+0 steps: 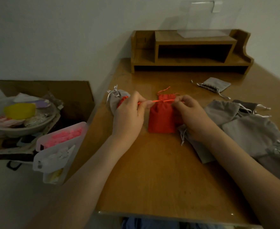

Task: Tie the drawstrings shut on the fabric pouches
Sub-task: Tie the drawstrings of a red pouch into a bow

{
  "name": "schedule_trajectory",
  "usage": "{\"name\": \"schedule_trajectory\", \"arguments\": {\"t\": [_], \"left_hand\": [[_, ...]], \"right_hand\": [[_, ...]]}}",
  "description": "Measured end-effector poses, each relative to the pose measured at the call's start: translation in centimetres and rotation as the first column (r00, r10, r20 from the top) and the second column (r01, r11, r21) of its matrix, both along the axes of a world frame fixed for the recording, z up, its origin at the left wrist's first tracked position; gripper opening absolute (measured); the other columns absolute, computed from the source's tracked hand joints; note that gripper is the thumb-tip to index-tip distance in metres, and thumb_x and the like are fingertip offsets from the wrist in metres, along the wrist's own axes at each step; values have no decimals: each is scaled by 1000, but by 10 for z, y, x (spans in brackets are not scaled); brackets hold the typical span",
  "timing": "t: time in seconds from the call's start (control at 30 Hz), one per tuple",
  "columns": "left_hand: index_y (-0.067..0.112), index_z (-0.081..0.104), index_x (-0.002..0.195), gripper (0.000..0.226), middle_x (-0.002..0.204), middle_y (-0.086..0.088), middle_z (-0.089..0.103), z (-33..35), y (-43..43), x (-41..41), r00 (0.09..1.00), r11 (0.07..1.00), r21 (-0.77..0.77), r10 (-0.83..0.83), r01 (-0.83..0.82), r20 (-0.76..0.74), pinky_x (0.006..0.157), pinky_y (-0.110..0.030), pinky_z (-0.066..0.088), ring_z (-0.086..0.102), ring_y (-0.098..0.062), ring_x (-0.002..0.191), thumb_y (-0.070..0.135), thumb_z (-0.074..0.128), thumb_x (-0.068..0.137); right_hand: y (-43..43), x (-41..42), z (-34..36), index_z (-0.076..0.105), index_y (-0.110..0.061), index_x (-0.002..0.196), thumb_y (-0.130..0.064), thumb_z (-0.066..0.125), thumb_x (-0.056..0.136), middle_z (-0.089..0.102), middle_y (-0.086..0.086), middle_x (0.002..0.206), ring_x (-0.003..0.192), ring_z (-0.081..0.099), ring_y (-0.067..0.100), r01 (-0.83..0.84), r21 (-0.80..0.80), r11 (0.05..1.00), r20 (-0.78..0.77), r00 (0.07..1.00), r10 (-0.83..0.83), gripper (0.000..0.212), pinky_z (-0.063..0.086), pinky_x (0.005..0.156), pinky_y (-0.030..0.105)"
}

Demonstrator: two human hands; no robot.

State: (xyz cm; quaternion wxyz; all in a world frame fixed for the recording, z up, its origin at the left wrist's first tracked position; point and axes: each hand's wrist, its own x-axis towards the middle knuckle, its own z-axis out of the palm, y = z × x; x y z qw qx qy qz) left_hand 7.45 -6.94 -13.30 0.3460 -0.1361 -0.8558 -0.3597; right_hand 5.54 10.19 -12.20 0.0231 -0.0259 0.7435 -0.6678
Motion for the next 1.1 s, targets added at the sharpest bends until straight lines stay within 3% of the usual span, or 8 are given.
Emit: {"name": "schedule_trajectory", "arguments": {"t": [0.2, 0.33, 0.5, 0.63, 0.73, 0.83, 0.97, 1.1], "left_hand": [[16, 47, 81, 16, 67, 23, 50, -1, 2, 0, 996, 995, 63, 80, -82, 36, 65, 0, 34, 47, 23, 75, 14, 54, 95], [15, 51, 82, 16, 69, 15, 59, -3, 2, -1, 997, 997, 75, -32, 27, 70, 60, -7, 35, 52, 10, 65, 21, 54, 96], [10, 56, 85, 27, 73, 2, 62, -2, 7, 1, 988, 986, 63, -155, 155, -8, 67, -28, 44, 59, -16, 72, 34, 50, 94], [5, 55, 84, 30, 76, 6, 50, 0, 7, 4, 989, 997, -29, -75, 72, -130, 62, -21, 38, 50, -13, 71, 31, 47, 96], [5, 56, 80, 33, 74, 3, 51, 1, 7, 4, 979, 995, -91, -48, 30, -199, 66, -20, 34, 46, -12, 72, 32, 46, 97], [5, 57, 76, 32, 71, -3, 55, 2, 8, 4, 968, 995, -95, -23, 0, -248, 71, -20, 32, 46, -14, 72, 29, 49, 96], [5, 57, 76, 31, 72, -1, 54, 1, 8, 3, 977, 998, -60, -17, 4, -213, 72, -17, 33, 47, -12, 72, 29, 51, 95], [12, 51, 81, 21, 64, 8, 51, 4, 10, 9, 991, 993, 54, -101, 106, -93, 55, -21, 41, 54, -12, 63, 26, 48, 96]], "right_hand": [[-1, -4, -4, 48, -24, 81, -21, 45, 100, 50, -3, 76, 68, 48, 10, 162, 39, 986, -81, 984, -159, 19, 38, 59, 26], [4, -3, 1, 51, -21, 93, -8, 43, 100, 55, -6, 76, 58, 51, -5, 167, -14, 986, -198, 966, -166, 16, 41, 57, 15], [6, 6, 10, 61, -21, 111, 10, 36, 93, 63, 2, 107, 90, 60, 7, -58, -4, 998, -329, 943, 54, 43, 45, 76, 19], [-2, 17, 15, 65, -6, 90, 10, 34, 90, 62, 6, 77, 64, 52, 19, -303, -86, 949, -178, 942, 285, 35, 42, 58, 22], [-6, 17, 11, 62, 1, 91, -10, 46, 92, 59, 10, 76, 70, 55, 19, -392, -170, 904, -127, 918, 375, 19, 46, 66, 25], [-5, 16, 9, 64, -3, 89, -30, 56, 88, 51, 15, 76, 69, 45, 26, -423, -163, 891, -144, 904, 403, 28, 39, 65, 29], [-3, 15, 9, 69, -17, 79, -9, 45, 80, 60, 4, 76, 70, 54, 16, -508, -204, 837, -155, 861, 484, 25, 42, 66, 26], [3, 9, 6, 62, -1, 104, -8, 35, 63, 62, 17, 89, 85, 51, 33, -496, -260, 828, -96, 867, 489, 50, 40, 72, 39]]}}
